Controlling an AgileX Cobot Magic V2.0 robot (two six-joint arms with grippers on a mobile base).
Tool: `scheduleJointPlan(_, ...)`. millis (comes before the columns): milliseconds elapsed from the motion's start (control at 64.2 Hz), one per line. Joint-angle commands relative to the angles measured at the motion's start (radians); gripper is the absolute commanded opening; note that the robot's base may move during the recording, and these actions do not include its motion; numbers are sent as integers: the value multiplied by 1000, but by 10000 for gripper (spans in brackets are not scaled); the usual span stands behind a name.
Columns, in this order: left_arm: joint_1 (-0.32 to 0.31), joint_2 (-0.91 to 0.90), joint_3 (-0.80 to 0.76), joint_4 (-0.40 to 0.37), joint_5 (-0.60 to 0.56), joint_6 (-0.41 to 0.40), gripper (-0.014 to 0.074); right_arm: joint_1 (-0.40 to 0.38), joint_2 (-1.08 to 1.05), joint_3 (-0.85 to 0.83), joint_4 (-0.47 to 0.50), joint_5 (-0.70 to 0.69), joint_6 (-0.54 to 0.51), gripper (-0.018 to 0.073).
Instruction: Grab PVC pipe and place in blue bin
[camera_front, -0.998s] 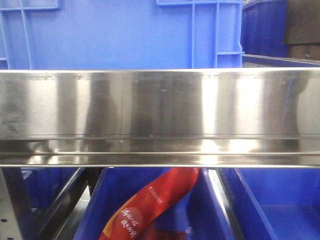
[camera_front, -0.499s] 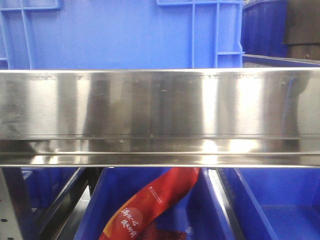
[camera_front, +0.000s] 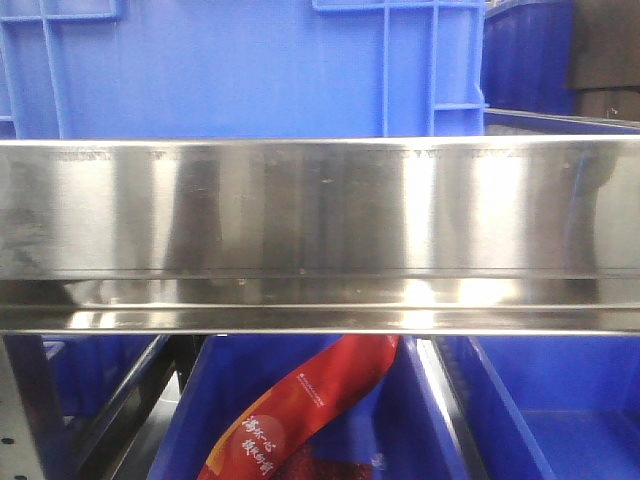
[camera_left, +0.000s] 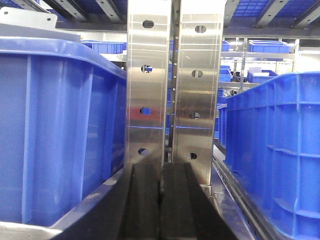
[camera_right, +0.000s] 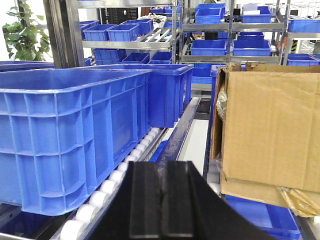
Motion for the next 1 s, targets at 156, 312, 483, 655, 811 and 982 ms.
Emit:
scheduleJointPlan(156,-5,-5,-2,1,-20,0,-111,-5,-5,2,-2,-16,0,-167)
scheduleJointPlan(312,-5,-5,-2,1,-20,0,-111,-5,-5,2,-2,-16,0,-167)
scheduleJointPlan(483,-5,-5,-2,1,-20,0,-111,-5,-5,2,-2,-16,0,-167)
scheduleJointPlan(655,-5,-5,-2,1,-20,0,-111,-5,-5,2,-2,-16,0,-167)
scheduleJointPlan(811,-5,-5,-2,1,-20,0,-111,-5,-5,2,-2,-16,0,-167)
scheduleJointPlan(982,-5,-5,-2,1,-20,0,-111,-5,-5,2,-2,2,0,-167)
